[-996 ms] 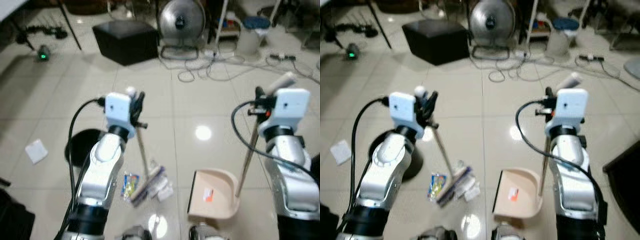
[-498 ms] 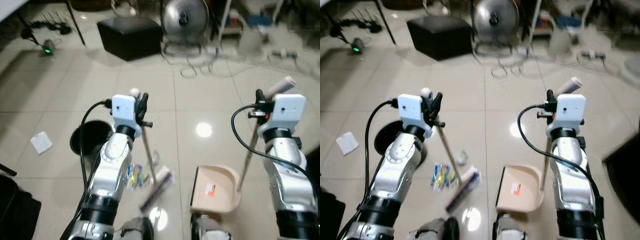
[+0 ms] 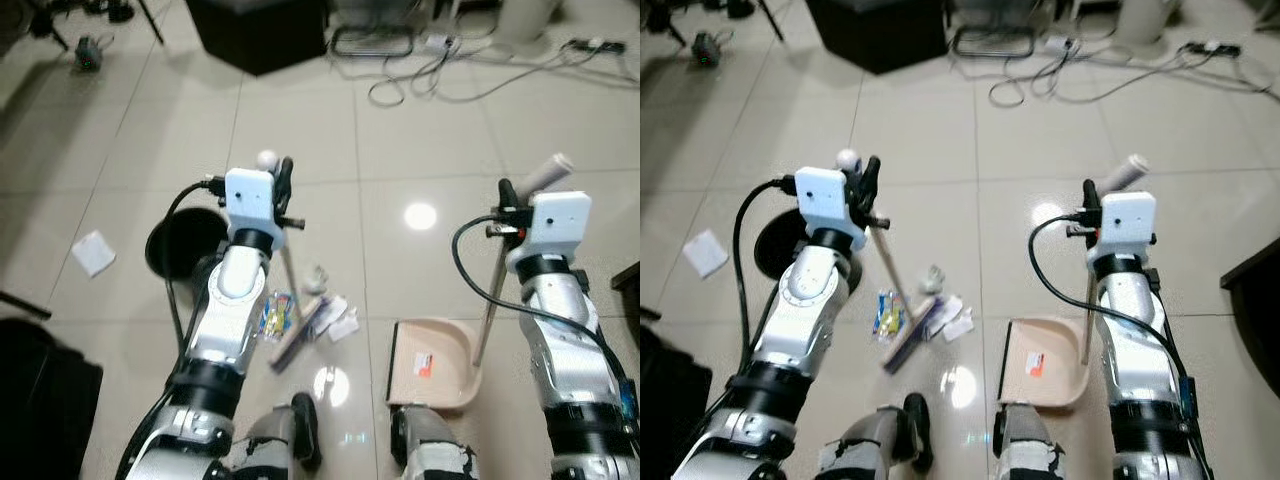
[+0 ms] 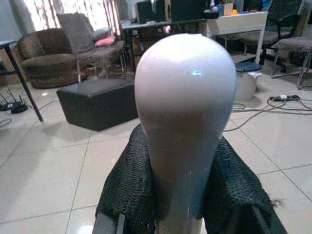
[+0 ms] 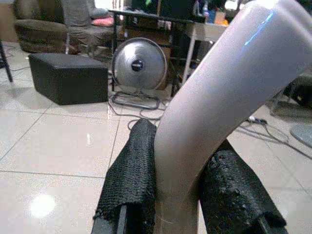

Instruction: Sweep floor

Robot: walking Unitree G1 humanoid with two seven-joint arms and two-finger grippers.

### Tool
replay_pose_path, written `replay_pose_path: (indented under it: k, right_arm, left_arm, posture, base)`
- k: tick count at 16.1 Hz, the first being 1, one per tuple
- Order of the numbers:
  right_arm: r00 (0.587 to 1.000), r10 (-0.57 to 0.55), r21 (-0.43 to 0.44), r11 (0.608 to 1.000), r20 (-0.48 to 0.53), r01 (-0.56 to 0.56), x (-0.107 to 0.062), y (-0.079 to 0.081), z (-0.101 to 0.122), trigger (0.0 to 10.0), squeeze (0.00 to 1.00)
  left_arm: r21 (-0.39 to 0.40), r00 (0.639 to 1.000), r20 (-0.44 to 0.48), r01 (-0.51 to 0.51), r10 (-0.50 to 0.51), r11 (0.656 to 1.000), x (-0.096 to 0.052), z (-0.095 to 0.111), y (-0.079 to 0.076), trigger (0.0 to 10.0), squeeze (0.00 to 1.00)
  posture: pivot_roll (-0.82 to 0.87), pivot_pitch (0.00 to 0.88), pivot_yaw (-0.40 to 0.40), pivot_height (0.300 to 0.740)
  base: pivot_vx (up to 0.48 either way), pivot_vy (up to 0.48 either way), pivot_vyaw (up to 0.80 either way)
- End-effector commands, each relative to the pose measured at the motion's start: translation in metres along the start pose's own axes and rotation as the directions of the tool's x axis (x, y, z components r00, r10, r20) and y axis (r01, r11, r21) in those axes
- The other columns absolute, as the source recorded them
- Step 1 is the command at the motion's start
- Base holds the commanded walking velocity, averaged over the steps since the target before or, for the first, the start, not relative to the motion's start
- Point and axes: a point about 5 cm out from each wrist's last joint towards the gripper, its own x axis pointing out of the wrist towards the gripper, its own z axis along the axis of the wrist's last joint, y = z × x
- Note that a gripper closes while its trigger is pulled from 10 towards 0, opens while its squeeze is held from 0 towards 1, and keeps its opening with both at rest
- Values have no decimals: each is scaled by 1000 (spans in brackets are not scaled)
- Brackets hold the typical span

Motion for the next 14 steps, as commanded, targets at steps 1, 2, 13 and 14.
replay_pose_path:
  k: [1, 2, 13, 14]
  right_arm:
    - [996, 8, -38, 999, 85, -5, 3, 0, 10, 10000, 0]
    - [994, 1, -38, 999, 109, 3, 5, -1, 13, 10000, 0]
    - [983, 136, 6, 990, 120, -138, 9, 64, -9, 10000, 0]
    - [983, 136, 9, 990, 124, -138, 10, 67, -9, 10000, 0]
  left_arm:
    - [-3, 1000, 11, -25, 25, 1000, 2, 0, 3, 10000, 0]
    - [-5, 1000, 12, -25, 25, 1000, 2, -1, 2, 10000, 0]
    - [-14, 998, 33, -44, 45, 999, 21, -1, -18, 10000, 0]
    - [-35, 999, 32, -39, 41, 999, 22, 0, -22, 10000, 0]
  posture:
    - [5, 354, 120, 740]
    - [8, 356, 119, 740]
    - [62, 376, 145, 740]
    - [62, 374, 145, 740]
  base:
    - [0, 0, 0]
    - [0, 0, 0]
    - [0, 0, 0]
    - [0, 0, 0]
